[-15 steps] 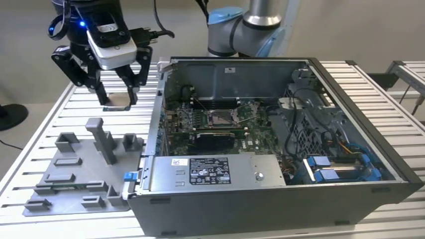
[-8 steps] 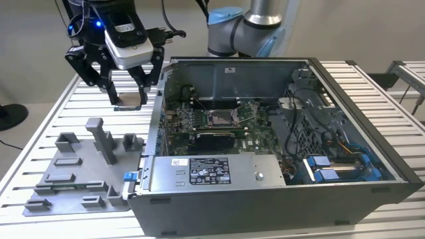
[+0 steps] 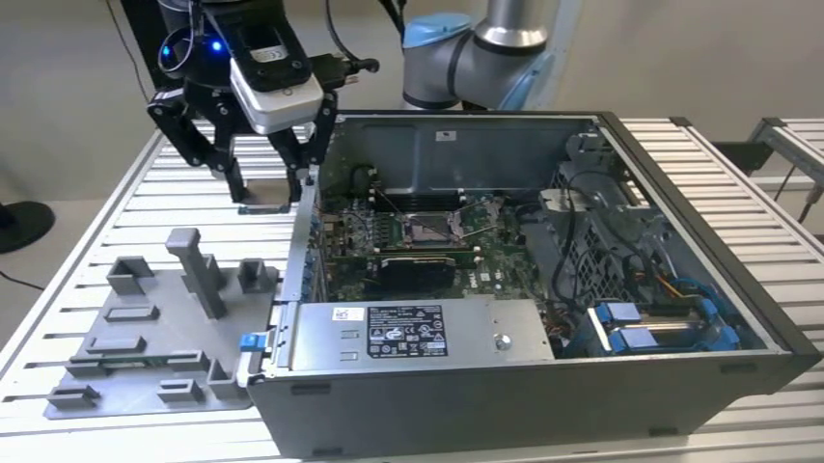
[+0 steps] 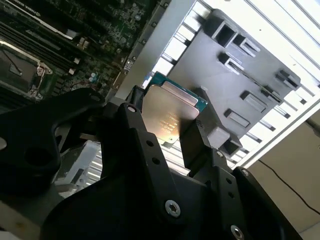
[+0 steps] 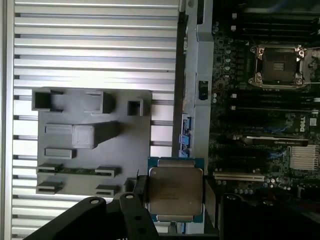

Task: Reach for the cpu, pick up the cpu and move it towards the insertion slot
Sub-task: 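Pick up the cpu and move it towards the insertion slot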

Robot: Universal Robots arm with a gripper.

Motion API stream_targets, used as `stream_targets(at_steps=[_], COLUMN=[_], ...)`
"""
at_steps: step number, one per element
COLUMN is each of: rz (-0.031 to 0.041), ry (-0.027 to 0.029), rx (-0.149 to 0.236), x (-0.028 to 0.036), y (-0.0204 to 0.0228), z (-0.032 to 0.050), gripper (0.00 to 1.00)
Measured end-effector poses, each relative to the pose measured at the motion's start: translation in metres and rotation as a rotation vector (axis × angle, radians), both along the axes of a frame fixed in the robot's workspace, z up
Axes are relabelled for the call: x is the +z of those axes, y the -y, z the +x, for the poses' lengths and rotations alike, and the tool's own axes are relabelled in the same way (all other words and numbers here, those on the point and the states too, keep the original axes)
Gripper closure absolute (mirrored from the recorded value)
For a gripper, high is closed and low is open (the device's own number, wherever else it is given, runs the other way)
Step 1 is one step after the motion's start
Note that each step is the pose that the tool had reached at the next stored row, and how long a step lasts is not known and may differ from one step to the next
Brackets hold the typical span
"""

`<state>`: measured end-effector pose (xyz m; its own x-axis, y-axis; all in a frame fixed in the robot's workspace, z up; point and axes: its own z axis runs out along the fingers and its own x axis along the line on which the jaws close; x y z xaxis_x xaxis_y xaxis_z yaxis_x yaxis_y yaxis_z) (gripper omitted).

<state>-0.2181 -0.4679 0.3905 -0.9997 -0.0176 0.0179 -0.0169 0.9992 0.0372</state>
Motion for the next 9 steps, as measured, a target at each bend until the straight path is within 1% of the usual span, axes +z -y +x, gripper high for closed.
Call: stream_targets(at_steps=[9], rz=[0.0], ry=[-0.0002], rx=[0.0], x=[0.0], y=[0.0], z=[0.0179], gripper=[1.0])
